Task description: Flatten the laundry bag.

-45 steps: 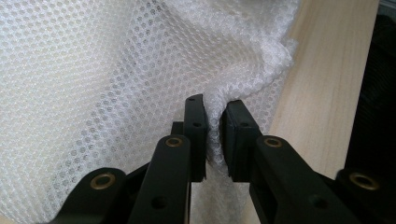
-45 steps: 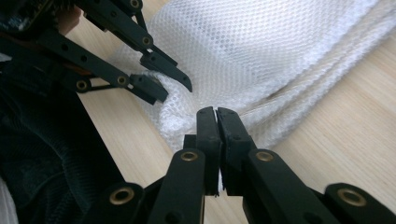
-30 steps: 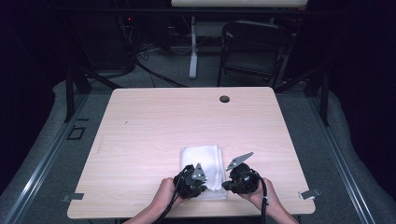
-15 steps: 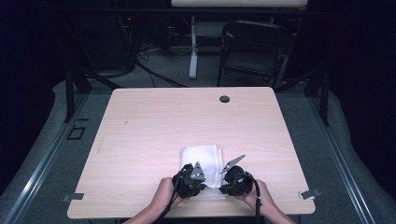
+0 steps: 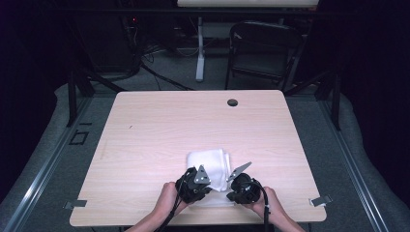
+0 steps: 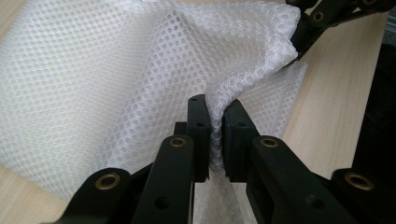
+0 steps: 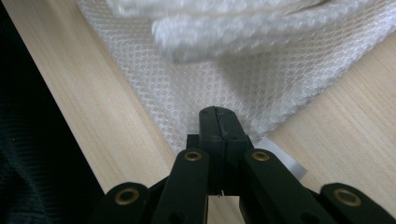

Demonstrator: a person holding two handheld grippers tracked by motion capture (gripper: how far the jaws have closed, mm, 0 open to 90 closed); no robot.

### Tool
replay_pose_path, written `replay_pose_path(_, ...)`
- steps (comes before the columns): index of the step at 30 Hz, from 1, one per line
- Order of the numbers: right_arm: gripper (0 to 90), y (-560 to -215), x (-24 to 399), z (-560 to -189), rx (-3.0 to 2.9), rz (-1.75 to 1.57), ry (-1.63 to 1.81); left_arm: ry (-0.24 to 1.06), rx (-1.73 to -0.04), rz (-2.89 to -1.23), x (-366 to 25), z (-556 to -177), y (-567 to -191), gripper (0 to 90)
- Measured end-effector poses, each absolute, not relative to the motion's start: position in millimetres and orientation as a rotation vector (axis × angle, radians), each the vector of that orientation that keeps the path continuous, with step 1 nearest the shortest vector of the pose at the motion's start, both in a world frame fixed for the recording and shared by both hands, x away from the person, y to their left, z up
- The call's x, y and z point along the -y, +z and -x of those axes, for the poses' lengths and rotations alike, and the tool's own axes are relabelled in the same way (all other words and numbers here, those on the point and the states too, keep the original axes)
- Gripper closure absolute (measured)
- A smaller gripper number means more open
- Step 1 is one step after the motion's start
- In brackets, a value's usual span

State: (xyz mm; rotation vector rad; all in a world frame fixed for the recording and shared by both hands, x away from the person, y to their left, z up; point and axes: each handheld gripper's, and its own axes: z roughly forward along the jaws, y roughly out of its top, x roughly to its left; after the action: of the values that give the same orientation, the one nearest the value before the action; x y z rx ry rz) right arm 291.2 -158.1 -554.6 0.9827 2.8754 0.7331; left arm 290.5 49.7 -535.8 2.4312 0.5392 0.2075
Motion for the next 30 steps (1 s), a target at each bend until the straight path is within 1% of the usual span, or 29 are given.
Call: replay_pose_path(30, 90.0, -554, 156, -289, -2.871, -1.018, 0.704, 0.265, -0.611, -2.348, -79, -292, -516, 83.4)
